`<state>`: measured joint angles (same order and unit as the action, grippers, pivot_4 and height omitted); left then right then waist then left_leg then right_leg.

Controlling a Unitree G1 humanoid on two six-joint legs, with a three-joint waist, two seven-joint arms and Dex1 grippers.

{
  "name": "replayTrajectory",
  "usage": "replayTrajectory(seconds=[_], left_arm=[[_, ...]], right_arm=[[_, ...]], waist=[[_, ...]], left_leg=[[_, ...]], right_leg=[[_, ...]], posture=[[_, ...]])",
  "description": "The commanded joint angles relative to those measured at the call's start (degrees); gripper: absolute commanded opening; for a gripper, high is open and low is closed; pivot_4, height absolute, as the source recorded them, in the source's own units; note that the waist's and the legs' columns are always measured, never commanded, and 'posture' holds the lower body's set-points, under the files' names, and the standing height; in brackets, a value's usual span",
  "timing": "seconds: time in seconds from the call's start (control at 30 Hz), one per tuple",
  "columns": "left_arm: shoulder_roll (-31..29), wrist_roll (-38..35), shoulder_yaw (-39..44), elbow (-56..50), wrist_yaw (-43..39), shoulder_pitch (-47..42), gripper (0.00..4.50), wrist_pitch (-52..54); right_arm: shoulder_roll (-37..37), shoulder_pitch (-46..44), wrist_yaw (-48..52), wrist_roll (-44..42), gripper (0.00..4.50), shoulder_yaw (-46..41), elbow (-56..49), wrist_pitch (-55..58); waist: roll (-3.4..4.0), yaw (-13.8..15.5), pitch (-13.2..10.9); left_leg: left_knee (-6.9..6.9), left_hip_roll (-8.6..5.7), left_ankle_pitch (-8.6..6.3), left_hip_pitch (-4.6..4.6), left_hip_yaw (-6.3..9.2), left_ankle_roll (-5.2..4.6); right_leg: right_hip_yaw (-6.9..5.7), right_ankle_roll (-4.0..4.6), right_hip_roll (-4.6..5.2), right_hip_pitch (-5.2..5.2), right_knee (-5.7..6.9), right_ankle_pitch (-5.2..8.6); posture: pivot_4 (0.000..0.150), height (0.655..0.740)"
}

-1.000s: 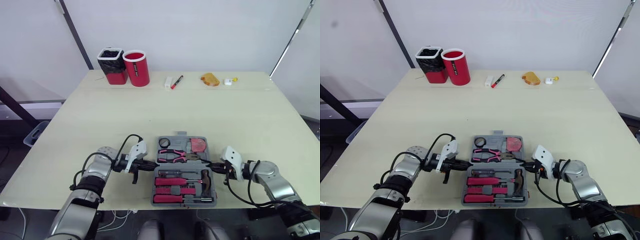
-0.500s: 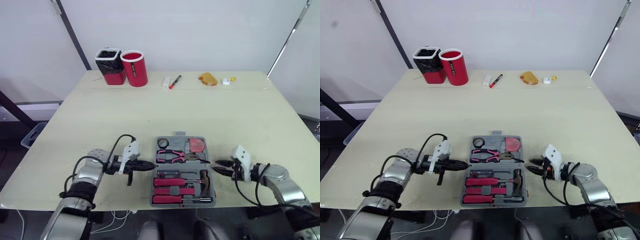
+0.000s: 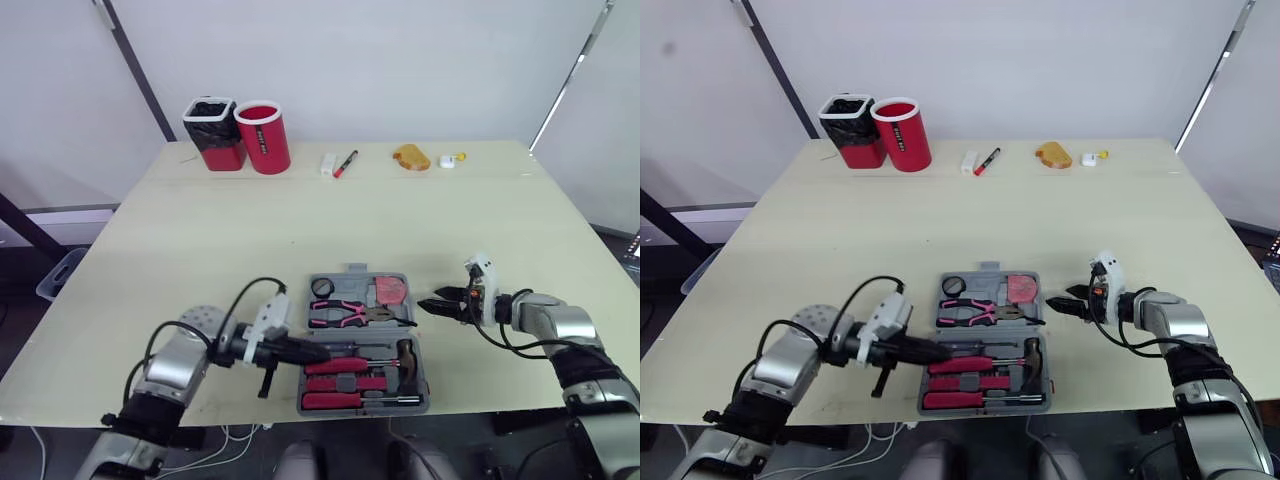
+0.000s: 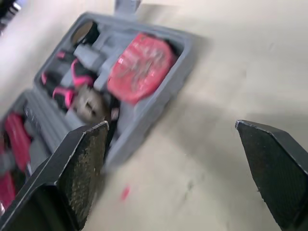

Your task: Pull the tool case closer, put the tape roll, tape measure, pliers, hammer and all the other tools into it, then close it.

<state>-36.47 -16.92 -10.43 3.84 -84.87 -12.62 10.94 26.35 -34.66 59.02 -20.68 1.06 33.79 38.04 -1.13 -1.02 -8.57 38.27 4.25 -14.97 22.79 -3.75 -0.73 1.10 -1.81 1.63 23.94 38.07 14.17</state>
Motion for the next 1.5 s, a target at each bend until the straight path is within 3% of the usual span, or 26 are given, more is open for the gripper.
replayTrajectory(seconds=[0.03, 0.27, 0.63, 1.3, 1.5], left_arm=[[-0.50, 1.47, -2.26, -3.16, 1.60, 0.93, 0.00, -0.36], [0.11, 6.86, -6.15, -0.46, 6.63, 0.61, 0.00, -0.46], [0.23, 10.12, -7.84, 4.99, 9.16, -0.84, 0.00, -2.44], [-0.59, 9.78, -7.47, 7.44, 9.41, -0.07, 0.00, -4.95], [-0.68, 5.63, -4.03, 6.10, 9.10, 0.56, 0.00, -4.11]], right_arm=[[-1.68, -5.97, -0.04, -0.76, 4.46, -2.62, 8.79, 0.77], [-4.85, -12.90, 2.97, 5.00, 4.46, 0.30, 22.47, -6.61], [-10.26, -17.04, 5.28, 5.71, 4.46, -3.25, 31.64, -13.75], [-11.44, -18.24, 13.82, 5.43, 4.46, -6.59, 31.23, -12.81], [-10.61, -17.40, 18.52, 4.09, 4.46, -7.16, 27.30, -10.75]], waist=[[0.02, 0.18, -0.02], [0.03, -0.03, 0.00], [0.15, -0.09, 0.08], [0.19, -0.25, 0.08], [0.21, -0.55, 0.07]], left_leg=[[0.00, 0.00, 0.00, 0.02, -0.02, 0.00], [0.04, -0.02, 0.00, 0.01, -0.08, 0.00], [0.03, 0.01, 0.00, -0.11, -0.13, 0.00], [0.01, 0.01, 0.00, -0.16, -0.16, 0.00], [0.01, 0.02, 0.00, -0.15, -0.15, 0.00]], right_leg=[[0.00, 0.00, 0.02, 0.01, 0.01, 0.00], [0.11, -0.02, 0.01, -0.03, -0.01, -0.01], [0.21, -0.01, -0.05, -0.04, 0.08, -0.02], [0.29, 0.00, -0.07, -0.06, 0.12, -0.01], [0.29, 0.00, -0.08, -0.03, 0.13, -0.01]], posture=[[0.150, 0.7400], [0.150, 0.7400], [0.150, 0.7400], [0.150, 0.7400], [0.150, 0.7400]])
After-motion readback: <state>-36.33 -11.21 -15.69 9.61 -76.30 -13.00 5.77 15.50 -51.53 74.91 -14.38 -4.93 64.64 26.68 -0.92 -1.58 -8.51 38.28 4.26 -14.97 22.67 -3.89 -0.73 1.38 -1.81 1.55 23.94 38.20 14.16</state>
